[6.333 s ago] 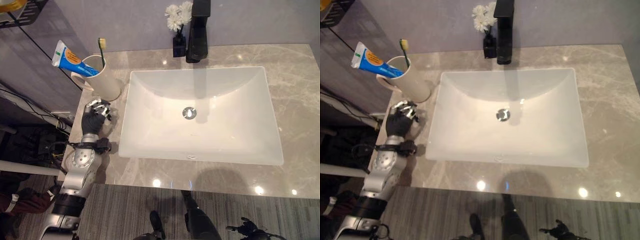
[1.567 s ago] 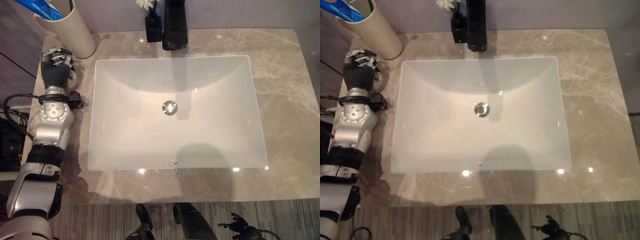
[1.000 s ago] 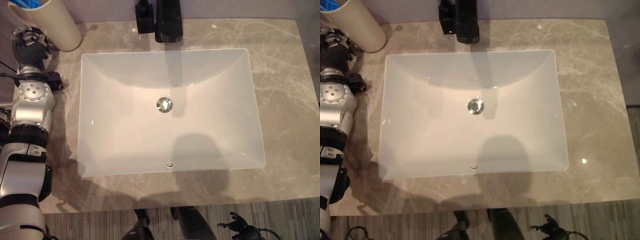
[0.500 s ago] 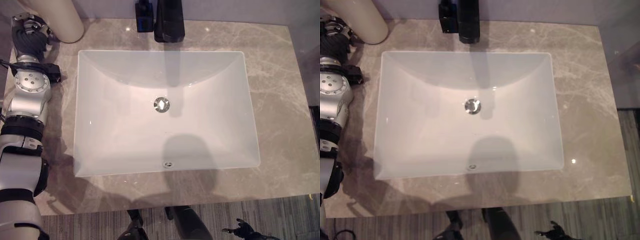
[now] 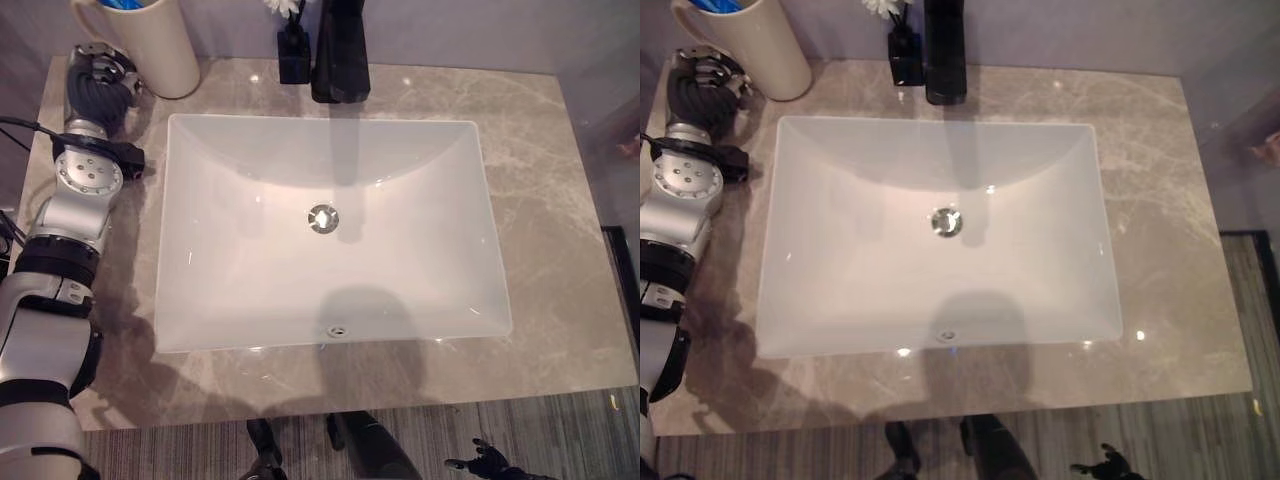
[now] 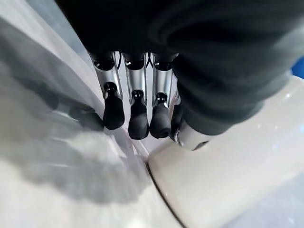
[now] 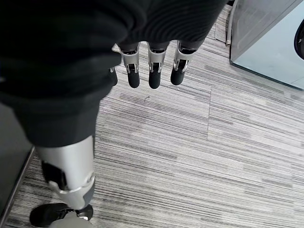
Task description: Put brush and paste in cup on sink, flatten towel.
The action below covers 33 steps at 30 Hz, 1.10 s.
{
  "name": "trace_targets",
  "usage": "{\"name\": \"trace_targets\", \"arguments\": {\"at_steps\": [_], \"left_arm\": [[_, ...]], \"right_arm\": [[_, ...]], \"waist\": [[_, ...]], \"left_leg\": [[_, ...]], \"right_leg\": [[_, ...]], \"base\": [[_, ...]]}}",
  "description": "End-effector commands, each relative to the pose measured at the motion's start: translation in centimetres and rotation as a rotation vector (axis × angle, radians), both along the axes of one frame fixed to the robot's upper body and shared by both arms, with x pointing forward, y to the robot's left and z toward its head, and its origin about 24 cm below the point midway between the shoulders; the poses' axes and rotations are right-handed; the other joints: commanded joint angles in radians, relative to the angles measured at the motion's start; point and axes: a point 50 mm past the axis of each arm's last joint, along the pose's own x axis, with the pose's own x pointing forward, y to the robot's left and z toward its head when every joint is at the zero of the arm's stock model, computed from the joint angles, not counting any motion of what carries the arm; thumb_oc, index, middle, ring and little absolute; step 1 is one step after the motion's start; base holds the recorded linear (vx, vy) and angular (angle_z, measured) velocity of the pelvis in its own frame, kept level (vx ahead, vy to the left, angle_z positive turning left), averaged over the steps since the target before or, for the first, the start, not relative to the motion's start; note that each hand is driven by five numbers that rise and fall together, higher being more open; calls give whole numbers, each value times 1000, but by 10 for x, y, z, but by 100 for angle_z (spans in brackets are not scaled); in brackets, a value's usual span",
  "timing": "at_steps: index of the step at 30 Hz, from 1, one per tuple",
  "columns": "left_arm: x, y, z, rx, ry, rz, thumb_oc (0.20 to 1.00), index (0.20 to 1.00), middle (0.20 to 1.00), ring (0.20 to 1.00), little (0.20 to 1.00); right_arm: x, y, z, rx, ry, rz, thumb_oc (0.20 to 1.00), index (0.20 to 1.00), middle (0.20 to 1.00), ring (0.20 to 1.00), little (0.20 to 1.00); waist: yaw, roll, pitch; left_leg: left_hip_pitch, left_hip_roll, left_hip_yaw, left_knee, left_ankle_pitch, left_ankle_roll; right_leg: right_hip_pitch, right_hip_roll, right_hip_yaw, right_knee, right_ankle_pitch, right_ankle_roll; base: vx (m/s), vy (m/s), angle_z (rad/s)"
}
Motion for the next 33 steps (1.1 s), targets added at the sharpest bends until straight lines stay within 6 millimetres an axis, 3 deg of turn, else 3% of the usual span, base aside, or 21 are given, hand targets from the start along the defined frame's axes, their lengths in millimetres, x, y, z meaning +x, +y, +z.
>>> {"name": "trace_targets", "arguments": {"at_steps": [1, 17, 33], "left_arm": [[7, -15, -40, 73, 138, -48, 200, 200, 200, 200, 200], [14, -38, -44, 48, 133, -117, 200, 200, 200, 200, 200], [21, -56, -29, 3, 67, -127, 200, 200, 200, 200, 200]], "right_arm": [[-3, -18, 6, -37, 1, -61, 1000, 1000, 1000, 1000, 1000], [-4, -17, 5, -42, 10, -54, 1000, 1000, 1000, 1000, 1000], [-2, -14, 4, -45, 5, -46, 1000, 1000, 1000, 1000, 1000]], "waist": [[-56, 8, 48], [-71, -2, 47], [-78, -5, 44]], "left_leg": [[29, 34, -43, 6, 78, -49], [40, 33, -22, 6, 65, -41], [46, 38, -22, 6, 69, -40]], "right_leg": [[57, 27, -48, 0, -36, 78], [51, 39, -28, 0, -30, 78], [49, 45, -28, 0, -32, 77]], "base": [[0, 0, 0], [0, -1, 0], [2, -2, -1]]}}
